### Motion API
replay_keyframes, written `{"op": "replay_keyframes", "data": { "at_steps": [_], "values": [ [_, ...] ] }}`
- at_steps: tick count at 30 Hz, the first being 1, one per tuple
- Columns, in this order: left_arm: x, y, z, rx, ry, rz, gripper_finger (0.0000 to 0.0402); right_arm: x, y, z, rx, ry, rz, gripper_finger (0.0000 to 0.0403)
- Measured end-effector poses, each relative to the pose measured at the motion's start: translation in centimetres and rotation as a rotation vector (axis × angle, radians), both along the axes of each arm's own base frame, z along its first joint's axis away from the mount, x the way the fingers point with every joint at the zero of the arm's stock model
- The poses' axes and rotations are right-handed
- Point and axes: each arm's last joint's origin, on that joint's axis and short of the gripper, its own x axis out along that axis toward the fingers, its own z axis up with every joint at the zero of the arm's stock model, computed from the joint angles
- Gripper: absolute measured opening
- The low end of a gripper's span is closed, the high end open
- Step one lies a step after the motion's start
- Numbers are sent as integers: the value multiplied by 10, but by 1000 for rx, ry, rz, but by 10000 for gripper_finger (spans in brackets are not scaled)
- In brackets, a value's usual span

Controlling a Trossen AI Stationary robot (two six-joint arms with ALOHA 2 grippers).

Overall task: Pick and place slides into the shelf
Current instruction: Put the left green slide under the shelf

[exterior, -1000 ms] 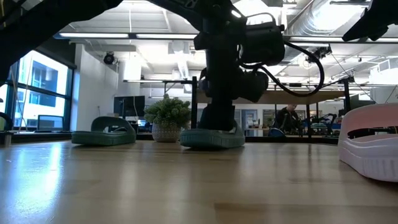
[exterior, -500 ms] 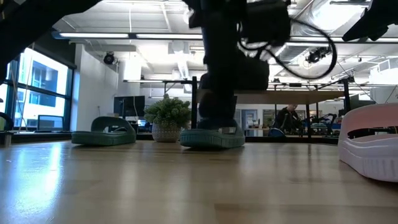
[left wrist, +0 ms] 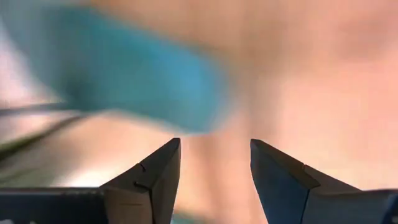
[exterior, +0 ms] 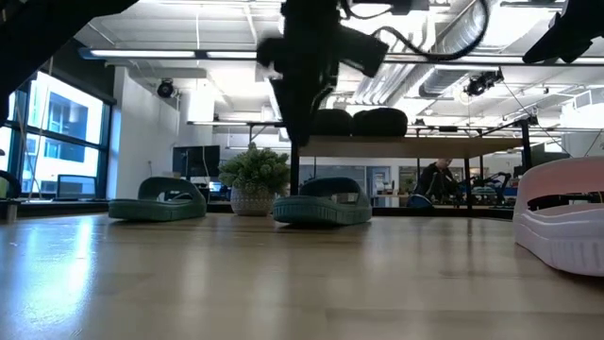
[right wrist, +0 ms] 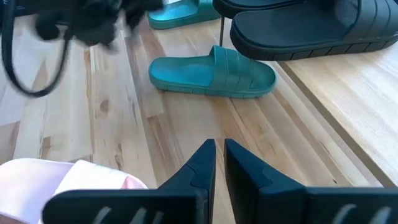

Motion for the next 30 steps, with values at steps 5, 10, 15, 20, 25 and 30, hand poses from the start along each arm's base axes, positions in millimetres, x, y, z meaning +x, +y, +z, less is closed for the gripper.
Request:
{"op": "replay_keyframes", "data": {
  "at_steps": [5, 10, 15, 20, 25, 30],
  "values": [
    [-4, -11, 5, -249, 5, -42, 134, 0, 0, 0, 3, 7, 5, 24],
    [-13, -7, -16, -287, 101, -4, 49, -1, 0, -1, 3, 15, 10, 24],
    [-24, -5, -47, -208, 208, -9, 11, -1, 0, -1, -1, 20, 10, 24],
    [-16, -8, -62, -178, 65, -60, 3, -1, -1, -1, -6, 17, 5, 24],
    [-20, -3, -71, -6, 92, -39, 4, -1, -1, -1, -5, 16, 5, 24],
    [-25, 12, -81, 99, 112, 29, 3, -1, 0, -1, -3, 14, 3, 24]
  ]
}}
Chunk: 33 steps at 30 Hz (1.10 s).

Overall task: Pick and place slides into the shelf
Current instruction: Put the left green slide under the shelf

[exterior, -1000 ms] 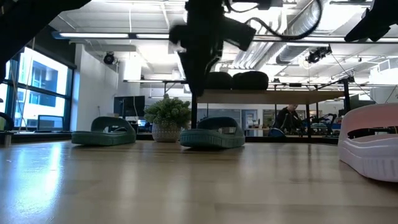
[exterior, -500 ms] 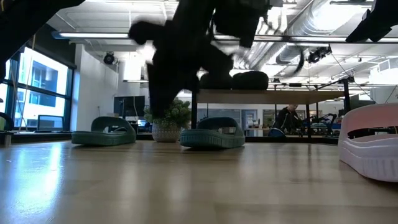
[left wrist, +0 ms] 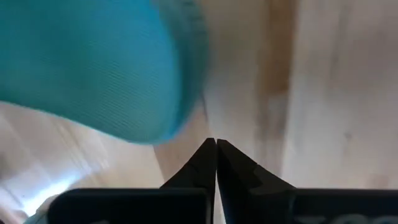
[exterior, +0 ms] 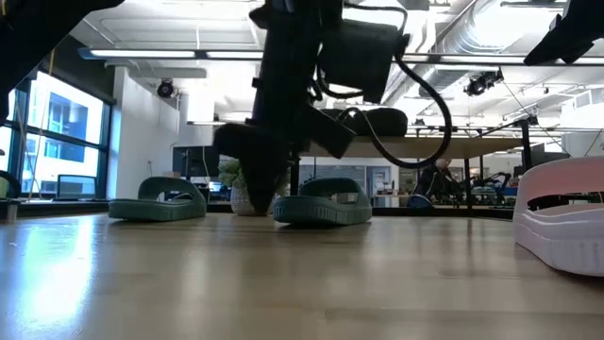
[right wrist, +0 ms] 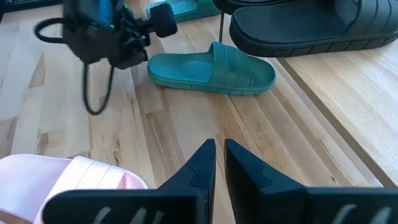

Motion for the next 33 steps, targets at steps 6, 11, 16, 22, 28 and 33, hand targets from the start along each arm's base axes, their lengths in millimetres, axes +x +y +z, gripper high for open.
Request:
{"op": "replay_keyframes", "data": {
  "at_steps": [6, 11, 16, 22, 28, 33],
  "values": [
    [2, 13, -14, -14, -57, 11, 2, 0, 0, 0, 16, -5, -12, 24],
    [4, 13, -14, -10, -78, 1, 1, 0, 0, 0, 9, -7, -13, 24],
    [9, 14, -14, -4, -129, -25, 1, 0, 0, 0, 6, -10, -15, 24],
    [14, 22, -14, 12, -179, -39, 1, 0, 0, 0, 9, -11, -17, 24],
    [19, 36, -14, 10, -230, -23, 0, 0, 0, 0, 13, -12, -21, 24],
    [20, 48, -14, 9, -260, 4, 0, 0, 0, 0, 22, -14, -27, 24]
  ]
}}
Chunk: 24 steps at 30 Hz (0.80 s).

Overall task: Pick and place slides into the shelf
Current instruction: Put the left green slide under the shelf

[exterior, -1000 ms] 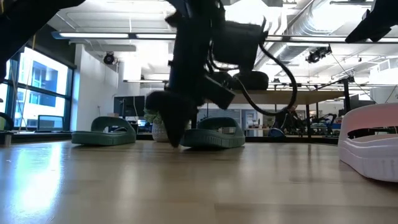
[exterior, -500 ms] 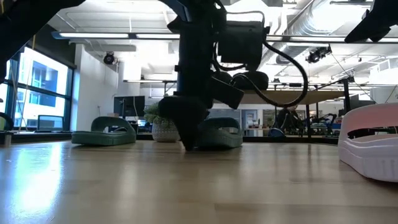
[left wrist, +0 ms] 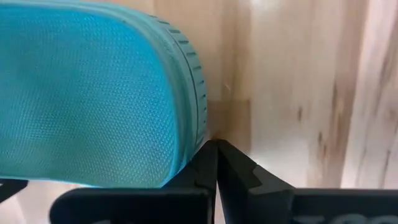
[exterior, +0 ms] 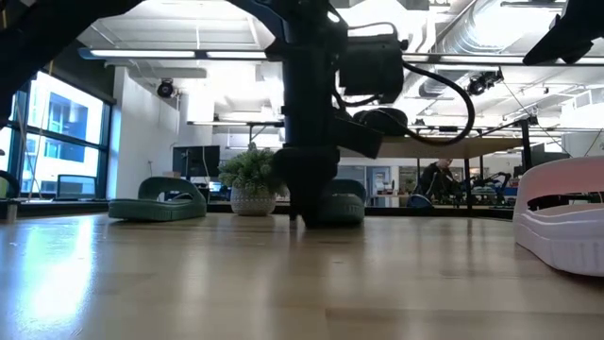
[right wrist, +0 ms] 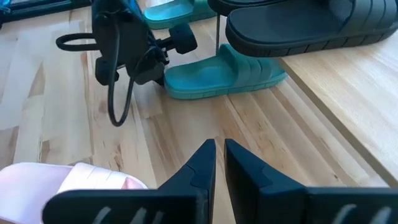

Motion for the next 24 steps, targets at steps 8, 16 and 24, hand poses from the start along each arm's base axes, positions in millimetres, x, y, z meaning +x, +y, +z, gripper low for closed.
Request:
{"op": "replay_keyframes", "data": {
  "at_steps": [8, 16, 24],
  "values": [
    [2, 14, 0, 13, -37, 14, 0, 7, 6, -2, -34, 30, -12, 24],
    [3, 21, 0, 32, -53, 22, 0, 21, 17, -25, -27, 7, -41, 24],
    [3, 22, 0, 50, -51, 25, 0, 38, 25, -91, 19, -79, -91, 22]
  ]
}}
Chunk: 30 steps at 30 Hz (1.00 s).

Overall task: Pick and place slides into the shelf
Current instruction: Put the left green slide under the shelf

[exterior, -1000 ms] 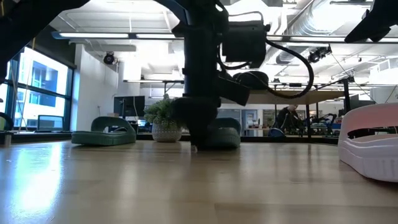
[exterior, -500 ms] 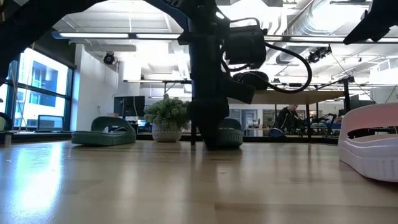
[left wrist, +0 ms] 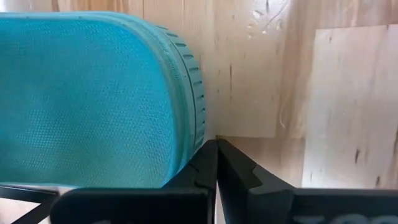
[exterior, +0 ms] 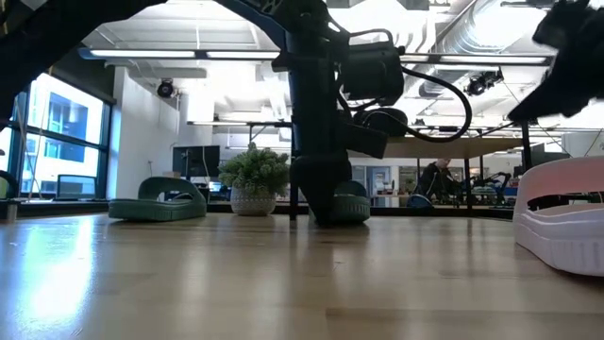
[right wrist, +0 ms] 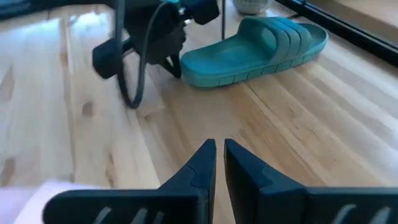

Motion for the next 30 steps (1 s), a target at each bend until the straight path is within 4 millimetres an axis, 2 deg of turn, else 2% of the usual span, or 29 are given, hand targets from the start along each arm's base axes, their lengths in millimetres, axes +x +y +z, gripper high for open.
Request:
{"op": "replay_keyframes", "data": {
  "at_steps": [5, 13, 22, 30],
  "values": [
    [0, 0, 0, 6, 0, 3, 0, 9, -7, -22, 33, -58, -77, 7],
    [0, 0, 0, 3, -4, 19, 0, 30, -26, -57, 93, -121, -78, 0],
    [0, -2, 0, 1, -5, 19, 0, 55, -47, -60, 54, -81, -61, 0],
    [-1, -3, 0, -2, -2, 22, 0, 77, -63, -74, 81, -61, -39, 0]
  ]
}}
